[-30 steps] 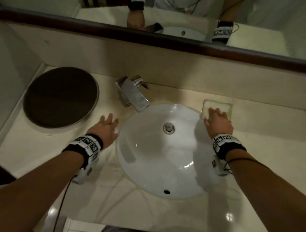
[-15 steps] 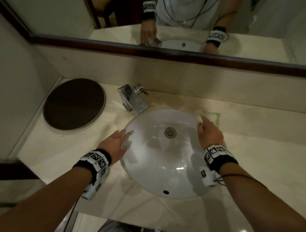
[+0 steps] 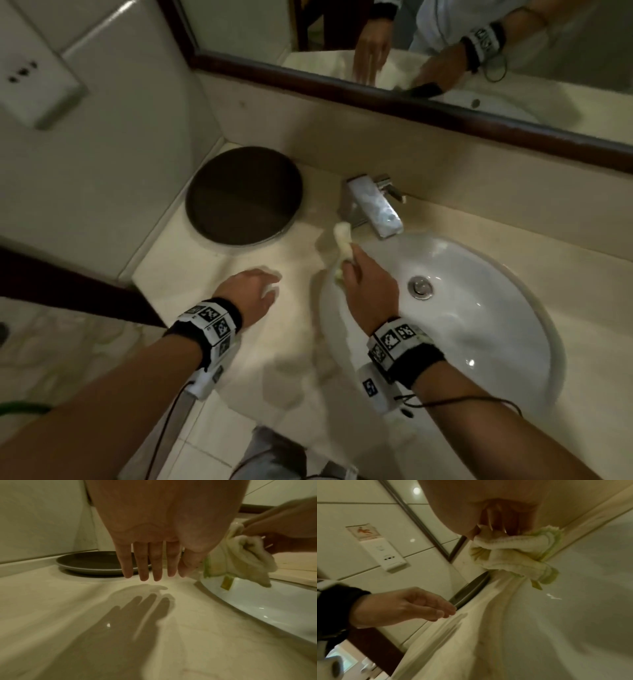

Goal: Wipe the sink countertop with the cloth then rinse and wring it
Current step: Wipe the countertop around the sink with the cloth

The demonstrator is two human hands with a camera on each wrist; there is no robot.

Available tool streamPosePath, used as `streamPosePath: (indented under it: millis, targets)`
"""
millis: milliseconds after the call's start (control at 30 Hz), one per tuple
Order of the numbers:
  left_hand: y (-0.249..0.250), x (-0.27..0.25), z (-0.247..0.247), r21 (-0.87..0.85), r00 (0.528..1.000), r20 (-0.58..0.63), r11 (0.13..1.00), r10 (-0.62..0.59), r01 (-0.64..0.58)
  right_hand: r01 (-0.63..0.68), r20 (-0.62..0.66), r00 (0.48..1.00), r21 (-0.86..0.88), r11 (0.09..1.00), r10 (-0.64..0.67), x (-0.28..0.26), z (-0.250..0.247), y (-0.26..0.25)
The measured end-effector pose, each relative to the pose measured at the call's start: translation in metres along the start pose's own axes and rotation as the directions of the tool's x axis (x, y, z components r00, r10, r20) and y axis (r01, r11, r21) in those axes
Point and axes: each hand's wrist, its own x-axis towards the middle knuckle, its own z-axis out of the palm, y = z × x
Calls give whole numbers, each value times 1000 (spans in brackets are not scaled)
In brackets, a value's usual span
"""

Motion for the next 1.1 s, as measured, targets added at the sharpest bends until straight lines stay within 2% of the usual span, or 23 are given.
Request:
streamPosePath:
  millis: [67,133,200,267,467,567,667,733,967,1100]
  targets:
    - [-21,-6,-6,-13,999,0,999,-32,32,87,56,995,-78,993,-83,6,24,-28]
    - [-42,-9,-10,-8,998,-5,998,-59,59,248,229,955,-271,930,-188,6,54,-43]
    - [-61,-9,-12,-4,997,5,997,-83,83,348,427,891,-422,837,-155,0,83,-45]
    - [-76,-7,-11,5,992,42,993,-121,120,355,509,856,-453,818,-89,-6,103,-42]
    - [-94,10,1,104,963,253,992,-92,67,341,580,813,-542,768,48,0,121,-34]
    - [-98,12,3,129,944,325,991,-60,19,333,545,837,-573,749,45,8,115,-30]
    - [-104,14,3,162,936,351,986,-19,-40,224,440,893,-620,751,97,37,105,-26]
    - [-107,14,2,177,931,366,982,-5,-65,170,402,906,-638,751,136,58,100,-25]
    - [-107,17,-1,211,931,365,972,16,-99,114,387,902,-638,761,190,61,101,-31]
    - [-108,19,1,191,928,373,977,17,-95,159,436,884,-617,770,167,37,102,-35]
